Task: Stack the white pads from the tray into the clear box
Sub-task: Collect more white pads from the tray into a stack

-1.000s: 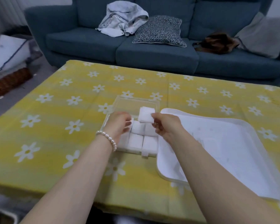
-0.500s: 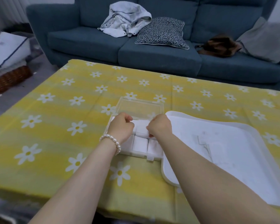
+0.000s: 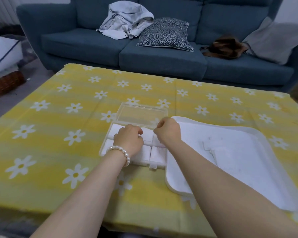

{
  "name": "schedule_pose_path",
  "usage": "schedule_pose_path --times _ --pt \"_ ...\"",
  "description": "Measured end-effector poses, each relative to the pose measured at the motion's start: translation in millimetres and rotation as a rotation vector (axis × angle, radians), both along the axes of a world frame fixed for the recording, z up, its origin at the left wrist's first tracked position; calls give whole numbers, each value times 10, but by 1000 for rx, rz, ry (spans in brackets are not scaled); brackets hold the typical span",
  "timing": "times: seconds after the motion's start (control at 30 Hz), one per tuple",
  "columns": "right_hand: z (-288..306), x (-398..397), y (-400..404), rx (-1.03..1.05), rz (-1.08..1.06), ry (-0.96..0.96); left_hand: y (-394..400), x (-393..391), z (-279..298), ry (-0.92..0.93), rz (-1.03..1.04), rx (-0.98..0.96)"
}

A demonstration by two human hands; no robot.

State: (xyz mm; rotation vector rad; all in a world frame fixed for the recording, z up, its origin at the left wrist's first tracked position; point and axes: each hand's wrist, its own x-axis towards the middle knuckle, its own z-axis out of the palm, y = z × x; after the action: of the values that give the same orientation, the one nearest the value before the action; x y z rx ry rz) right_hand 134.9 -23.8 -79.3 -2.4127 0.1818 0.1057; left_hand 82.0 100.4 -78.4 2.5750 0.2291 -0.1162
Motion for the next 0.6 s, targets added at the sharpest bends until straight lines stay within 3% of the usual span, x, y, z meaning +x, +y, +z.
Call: schedule_pose_path --times 0.1,0.2,0.33,0.47,0.6 --pt "157 -18 -466 69 -45 -119 -174 -19 -6 -18 -102 53" --pt "231 -19 -1139 -33 -92 -154 -463 -65 -8 -36 -201 -42" --pt "167 -63 -1971 -217 -95 67 -901 -231 49 8 -252 -286" --pt "83 -209 -2385 -251 -47 248 -1213 -334 -7 -16 -300 -296" --pt "-93 -309 -2435 -233 110 233 -1390 -382 -99 75 -332 -370"
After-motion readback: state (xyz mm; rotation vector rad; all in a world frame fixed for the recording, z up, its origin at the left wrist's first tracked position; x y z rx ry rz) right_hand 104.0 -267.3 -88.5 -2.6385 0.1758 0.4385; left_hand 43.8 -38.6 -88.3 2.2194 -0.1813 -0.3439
